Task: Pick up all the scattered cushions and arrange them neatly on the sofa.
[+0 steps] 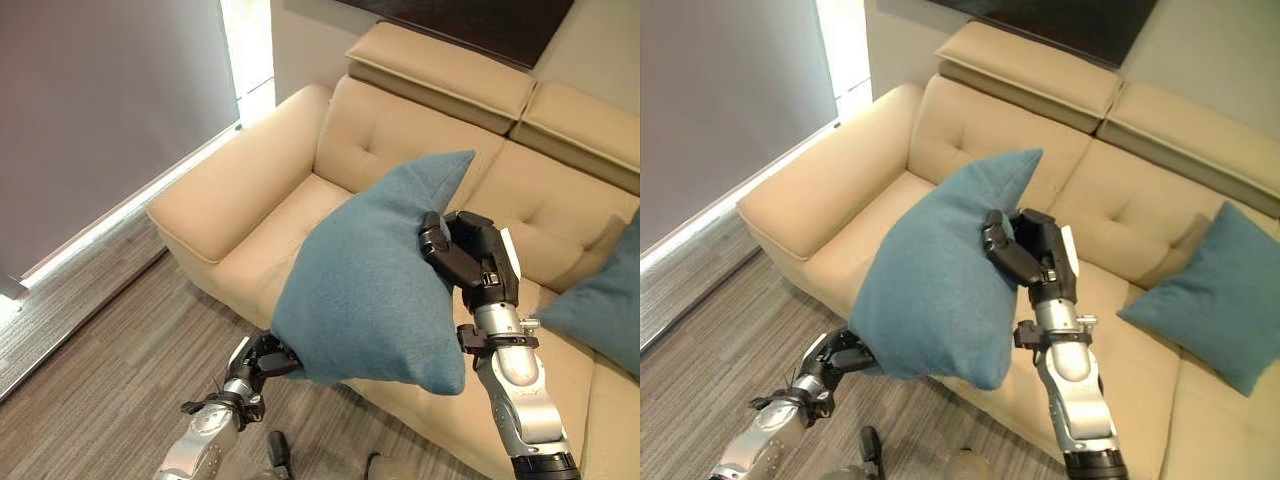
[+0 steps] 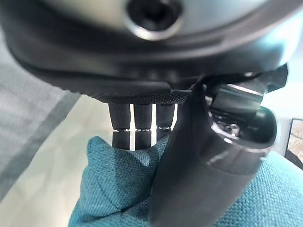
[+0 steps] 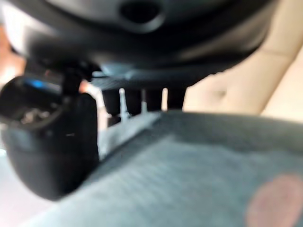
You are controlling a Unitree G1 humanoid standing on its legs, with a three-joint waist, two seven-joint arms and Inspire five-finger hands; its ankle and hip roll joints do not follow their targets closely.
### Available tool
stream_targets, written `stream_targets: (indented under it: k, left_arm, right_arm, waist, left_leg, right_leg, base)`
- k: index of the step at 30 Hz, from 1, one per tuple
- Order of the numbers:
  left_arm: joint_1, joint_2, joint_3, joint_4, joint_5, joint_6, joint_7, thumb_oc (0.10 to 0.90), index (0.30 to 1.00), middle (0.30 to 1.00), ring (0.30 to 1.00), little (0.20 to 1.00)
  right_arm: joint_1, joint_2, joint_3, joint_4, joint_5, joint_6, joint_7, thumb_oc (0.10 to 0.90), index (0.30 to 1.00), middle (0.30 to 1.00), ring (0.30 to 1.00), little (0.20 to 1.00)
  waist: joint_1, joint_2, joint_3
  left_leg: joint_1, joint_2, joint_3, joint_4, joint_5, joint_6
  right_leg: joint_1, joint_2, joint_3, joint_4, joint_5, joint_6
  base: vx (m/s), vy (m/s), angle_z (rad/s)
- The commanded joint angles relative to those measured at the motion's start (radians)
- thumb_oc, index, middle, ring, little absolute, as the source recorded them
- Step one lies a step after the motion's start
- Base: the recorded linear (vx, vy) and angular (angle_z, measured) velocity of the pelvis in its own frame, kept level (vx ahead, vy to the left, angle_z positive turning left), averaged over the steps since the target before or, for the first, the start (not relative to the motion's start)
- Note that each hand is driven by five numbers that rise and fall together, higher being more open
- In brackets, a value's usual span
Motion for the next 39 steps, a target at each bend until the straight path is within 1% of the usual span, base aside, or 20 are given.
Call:
stream_targets:
  k: [1,4,7,8,10,12,14,15,16,17,18,19,20,24,26,28,31,32,35,39]
  left_arm:
    - [-0.141,-0.120,0.005,-0.286,-0.012,-0.199,-0.081,0.400,0.300,0.300,0.300,0.300]
    - [-0.136,-0.127,0.009,-0.286,-0.022,-0.203,-0.086,0.400,0.300,0.300,0.300,0.300]
    - [-0.144,-0.136,0.016,-0.272,-0.035,-0.206,-0.082,0.400,0.300,0.300,0.300,0.300]
    - [-0.150,-0.140,0.019,-0.265,-0.035,-0.208,-0.082,0.400,0.300,0.300,0.300,0.300]
    - [-0.151,-0.149,0.014,-0.262,-0.035,-0.206,-0.100,0.400,0.300,0.300,0.300,0.300]
    - [-0.148,-0.158,0.010,-0.261,-0.042,-0.204,-0.112,0.400,0.300,0.300,0.300,0.300]
    - [-0.153,-0.163,-0.004,-0.261,-0.044,-0.201,-0.117,0.400,0.300,0.300,0.300,0.300]
    - [-0.153,-0.164,-0.004,-0.261,-0.044,-0.201,-0.117,0.400,0.300,0.300,0.300,0.300]
    - [-0.154,-0.168,-0.015,-0.263,-0.040,-0.197,-0.123,0.400,0.300,0.300,0.300,0.300]
    - [-0.155,-0.168,-0.018,-0.264,-0.043,-0.196,-0.121,0.400,0.300,0.300,0.300,0.300]
    - [-0.155,-0.168,-0.018,-0.264,-0.043,-0.196,-0.121,0.400,0.300,0.300,0.300,0.300]
    - [-0.156,-0.172,-0.019,-0.258,-0.044,-0.197,-0.113,0.400,0.300,0.300,0.300,0.300]
    - [-0.154,-0.172,-0.017,-0.257,-0.040,-0.196,-0.110,0.400,0.300,0.300,0.300,0.300]
    - [-0.142,-0.173,-0.019,-0.258,-0.043,-0.191,-0.111,0.400,0.300,0.300,0.300,0.300]
    - [-0.133,-0.173,-0.014,-0.261,-0.039,-0.194,-0.105,0.400,0.300,0.300,0.300,0.300]
    - [-0.129,-0.172,-0.011,-0.270,-0.041,-0.199,-0.098,0.400,0.300,0.300,0.300,0.300]
    - [-0.128,-0.175,-0.008,-0.275,-0.051,-0.208,-0.090,0.400,0.300,0.300,0.300,0.300]
    - [-0.128,-0.177,-0.007,-0.276,-0.056,-0.210,-0.088,0.400,0.300,0.300,0.300,0.300]
    - [-0.111,-0.172,-0.007,-0.271,-0.049,-0.211,-0.096,0.400,0.300,0.300,0.300,0.300]
    - [-0.097,-0.156,-0.005,-0.275,-0.049,-0.210,-0.096,0.400,0.300,0.300,0.300,0.300]
  right_arm:
    - [-0.094,-0.021,0.039,-0.092,-0.017,-0.105,0.053,0.400,0.300,0.300,0.300,0.300]
    - [-0.115,-0.023,0.046,-0.076,-0.005,-0.105,0.060,0.400,0.300,0.300,0.300,0.300]
    - [-0.122,-0.021,0.041,-0.062,0.005,-0.111,0.056,0.400,0.300,0.300,0.300,0.300]
    - [-0.125,-0.023,0.045,-0.054,0.004,-0.112,0.054,0.400,0.300,0.300,0.300,0.300]
    - [-0.108,-0.028,0.030,-0.056,-0.005,-0.115,0.048,0.400,0.300,0.300,0.300,0.300]
    - [-0.100,-0.039,0.017,-0.052,-0.008,-0.119,0.044,0.400,0.300,0.300,0.300,0.300]
    - [-0.090,-0.049,0.011,-0.054,-0.004,-0.118,0.041,0.400,0.300,0.300,0.300,0.300]
    - [-0.090,-0.049,0.011,-0.054,-0.004,-0.118,0.041,0.400,0.300,0.300,0.300,0.300]
    - [-0.073,-0.057,-0.004,-0.058,0.002,-0.120,0.036,0.400,0.300,0.300,0.300,0.300]
    - [-0.072,-0.065,-0.006,-0.058,0.003,-0.122,0.033,0.400,0.300,0.300,0.300,0.300]
    - [-0.072,-0.065,-0.006,-0.058,0.003,-0.122,0.033,0.400,0.300,0.300,0.300,0.300]
    - [-0.071,-0.071,-0.005,-0.056,0.015,-0.117,0.032,0.400,0.300,0.300,0.300,0.300]
    - [-0.062,-0.072,-0.002,-0.055,0.021,-0.114,0.034,0.400,0.300,0.300,0.300,0.300]
    - [-0.054,-0.078,0.003,-0.056,0.020,-0.106,0.043,0.400,0.300,0.300,0.300,0.300]
    - [-0.052,-0.077,0.012,-0.046,0.025,-0.110,0.036,0.400,0.300,0.300,0.300,0.300]
    - [-0.052,-0.074,0.019,-0.037,0.032,-0.114,0.033,0.400,0.300,0.300,0.300,0.300]
    - [-0.048,-0.074,0.020,-0.031,0.030,-0.117,0.025,0.400,0.300,0.300,0.300,0.300]
    - [-0.049,-0.076,0.017,-0.032,0.028,-0.118,0.023,0.400,0.300,0.300,0.300,0.300]
    - [-0.043,-0.078,0.019,-0.031,0.011,-0.116,0.032,0.400,0.300,0.300,0.300,0.300]
    - [-0.041,-0.070,0.033,-0.030,0.000,-0.104,0.040,0.400,0.300,0.300,0.300,0.300]
  waist:
    - [-0.001,0.009,-0.086]
    - [0.002,0.011,-0.086]
    - [0.000,0.006,-0.083]
    - [-0.006,0.004,-0.074]
    - [-0.013,-0.009,-0.078]
    - [-0.020,-0.015,-0.089]
    - [-0.031,-0.014,-0.104]
    - [-0.032,-0.014,-0.104]
    - [-0.043,-0.019,-0.113]
    - [-0.045,-0.019,-0.110]
    - [-0.045,-0.019,-0.110]
    - [-0.039,-0.026,-0.102]
    - [-0.033,-0.027,-0.097]
    - [-0.027,-0.044,-0.102]
    - [-0.011,-0.040,-0.100]
    - [0.008,-0.034,-0.092]
    - [0.028,-0.024,-0.078]
    - [0.030,-0.019,-0.074]
    - [0.030,0.016,-0.093]
    - [0.031,0.017,-0.102]
  left_leg:
    - [0.033,0.051,-0.006,0.012,-0.135,-0.061]
    - [0.070,0.044,0.013,-0.020,-0.147,-0.069]
    - [0.103,0.035,0.012,-0.027,-0.175,-0.077]
    - [0.103,0.031,0.021,-0.023,-0.170,-0.074]
    - [0.116,0.013,0.009,-0.015,-0.196,-0.072]
    - [0.123,0.008,0.007,0.008,-0.220,-0.078]
    - [0.119,0.018,0.016,0.080,-0.263,-0.099]
    - [0.119,0.018,0.016,0.080,-0.264,-0.099]
    - [0.087,0.051,0.032,0.221,-0.289,-0.132]
    - [0.056,0.074,0.035,0.312,-0.281,-0.149]
    - [0.055,0.074,0.035,0.313,-0.282,-0.149]
    - [0.006,0.093,0.024,0.426,-0.234,-0.170]
    - [-0.017,0.099,0.005,0.452,-0.227,-0.173]
    - [-0.055,0.100,-0.028,0.373,-0.249,-0.148]
    - [-0.066,0.110,-0.107,0.211,-0.176,-0.162]
    - [-0.096,0.114,-0.185,0.111,-0.110,-0.180]
    - [-0.135,0.113,-0.272,0.019,-0.067,-0.197]
    - [-0.150,0.112,-0.281,0.019,-0.059,-0.203]
    - [-0.087,0.124,-0.266,-0.037,-0.031,-0.202]
    - [-0.059,0.109,-0.225,-0.016,-0.049,-0.181]
  right_leg:
    - [0.043,0.058,-0.098,-0.114,0.021,-0.033]
    - [0.014,0.082,-0.203,-0.265,0.014,-0.032]
    - [-0.033,0.109,-0.275,-0.354,0.047,-0.015]
    - [-0.051,0.113,-0.293,-0.364,0.072,-0.021]
    - [-0.007,0.130,-0.271,-0.435,0.069,-0.029]
    - [0.013,0.147,-0.241,-0.446,0.073,-0.040]
    - [0.044,0.149,-0.255,-0.467,0.062,-0.052]
    - [0.044,0.149,-0.256,-0.467,0.062,-0.052]
    - [0.085,0.147,-0.260,-0.484,0.043,-0.071]
    - [0.100,0.151,-0.259,-0.492,0.041,-0.082]
    - [0.100,0.152,-0.259,-0.492,0.041,-0.082]
    - [0.125,0.158,-0.247,-0.509,0.032,-0.102]
    - [0.138,0.164,-0.238,-0.514,0.023,-0.106]
    - [0.155,0.152,-0.206,-0.531,0.018,-0.097]
    - [0.174,0.166,-0.162,-0.553,0.019,-0.089]
    - [0.196,0.179,-0.124,-0.571,0.013,-0.088]
    - [0.222,0.189,-0.082,-0.590,-0.003,-0.087]
    - [0.230,0.188,-0.070,-0.589,-0.008,-0.086]
    - [0.241,0.184,-0.038,-0.589,-0.013,-0.076]
    - [0.239,0.150,0.001,-0.567,-0.016,-0.060]
  base:
    - [0.17,0.090,-0.38]
    - [0.18,0.026,-0.44]
    - [0.19,-0.002,-0.44]
    - [0.18,-0.030,-0.04]
    - [0.18,-0.078,0.16]
    - [0.22,-0.081,0.08]
    - [0.19,-0.082,-0.11]
    - [0.22,-0.116,-0.14]
    - [0.17,-0.118,-0.10]
    - [0.17,-0.118,-0.02]
    - [0.11,-0.084,0.06]
    - [0.12,-0.044,0.02]
    - [0.11,-0.044,-0.17]
    - [0.13,0.046,-0.31]
    - [0.18,0.107,-0.31]
    - [0.16,0.115,-0.54]
    - [0.14,0.122,-0.77]
    - [0.14,0.172,-0.72]
    - [0.16,0.222,-0.70]
    - [0.16,0.278,-0.56]
